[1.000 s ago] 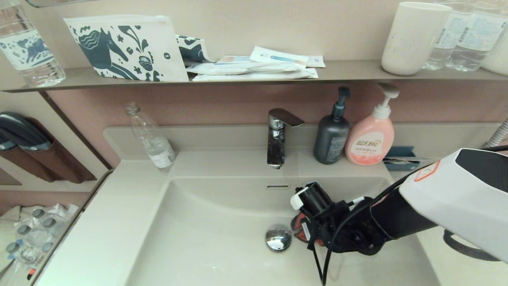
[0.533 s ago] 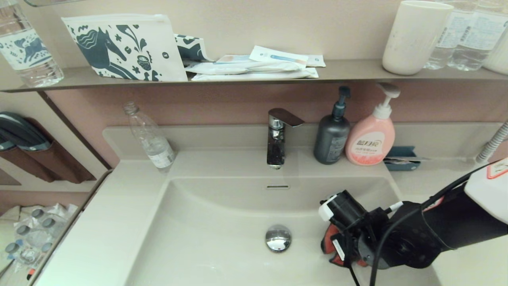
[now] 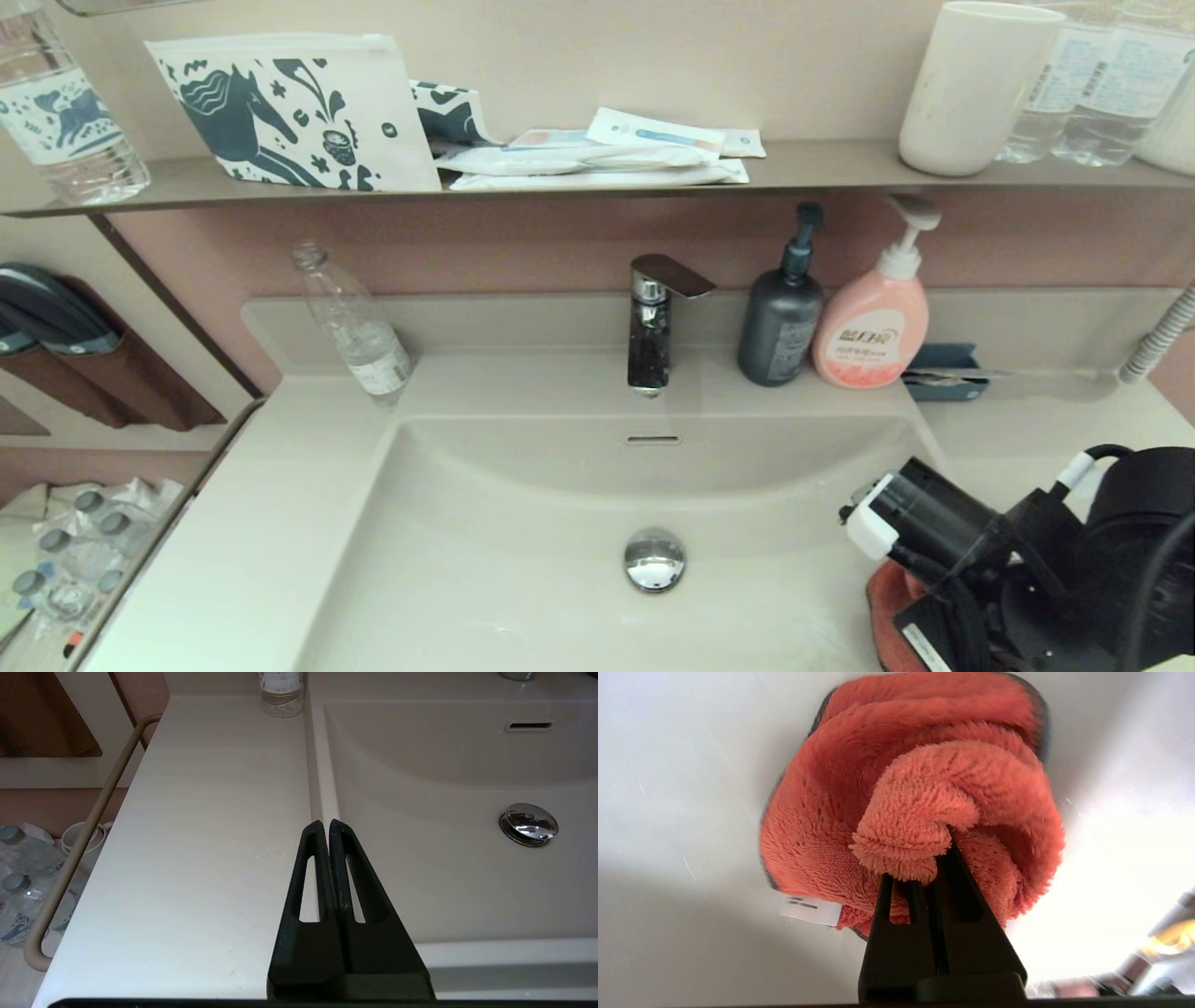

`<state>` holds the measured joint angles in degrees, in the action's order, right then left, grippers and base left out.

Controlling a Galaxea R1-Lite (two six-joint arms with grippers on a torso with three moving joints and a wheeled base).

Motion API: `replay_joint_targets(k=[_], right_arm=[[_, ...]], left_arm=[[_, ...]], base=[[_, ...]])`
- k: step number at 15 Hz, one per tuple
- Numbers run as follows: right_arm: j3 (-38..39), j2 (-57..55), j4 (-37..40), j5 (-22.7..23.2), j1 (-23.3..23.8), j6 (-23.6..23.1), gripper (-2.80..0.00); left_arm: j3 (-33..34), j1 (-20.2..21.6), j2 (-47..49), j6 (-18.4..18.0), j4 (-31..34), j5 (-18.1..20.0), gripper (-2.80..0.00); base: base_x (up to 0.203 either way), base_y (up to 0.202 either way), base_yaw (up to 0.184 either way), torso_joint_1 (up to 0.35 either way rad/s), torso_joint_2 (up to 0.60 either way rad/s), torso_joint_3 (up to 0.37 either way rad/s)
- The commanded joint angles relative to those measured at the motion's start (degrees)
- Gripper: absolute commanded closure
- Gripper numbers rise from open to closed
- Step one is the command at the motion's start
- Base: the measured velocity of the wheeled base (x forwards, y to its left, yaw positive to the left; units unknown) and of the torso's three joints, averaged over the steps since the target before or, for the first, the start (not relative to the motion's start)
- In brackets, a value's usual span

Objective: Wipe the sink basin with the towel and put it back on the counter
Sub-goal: Wipe the sink

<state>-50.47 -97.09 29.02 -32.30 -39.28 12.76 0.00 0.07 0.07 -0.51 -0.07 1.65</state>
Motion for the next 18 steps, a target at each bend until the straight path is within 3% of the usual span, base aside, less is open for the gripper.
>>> replay_joint_targets(k=[1,4,7,11,14,18], right_arm=[[0.02,6.80,2.44,0.81,-0.20,0.07,0.00],[0.02,10.00,7.87,1.79,-2.09,0.19,0.00],[0.10,10.16,8.10,1.71,-3.71,0.32,0.00],[0.22,5.11,8.15,1.80,-10.60,8.74,0.00],[0.20,1.74,8.12,1.88,-14.83,11.56,0.00],[0.22,0.56,13.01,0.69,-12.91,11.66,0.00]], left_arm=[[0.00,0.01,0.01,-0.02,-0.01,0.02,0.00],[0.00,0.01,0.01,-0.02,-0.01,-0.06,0.00],[0.00,0.01,0.01,-0.02,-0.01,0.00,0.00],[0.00,0.01,0.01,-0.02,-0.01,0.02,0.00],[0.00,0.01,0.01,-0.02,-0.01,-0.04,0.00],[0.00,0.01,0.01,-0.02,-0.01,0.02,0.00]], base=[[0.000,0.000,0.000,0.000,0.00,0.000],[0.000,0.000,0.000,0.000,0.00,0.000],[0.000,0.000,0.000,0.000,0.00,0.000],[0.000,0.000,0.000,0.000,0.00,0.000],[0.000,0.000,0.000,0.000,0.00,0.000],[0.000,0.000,0.000,0.000,0.00,0.000]])
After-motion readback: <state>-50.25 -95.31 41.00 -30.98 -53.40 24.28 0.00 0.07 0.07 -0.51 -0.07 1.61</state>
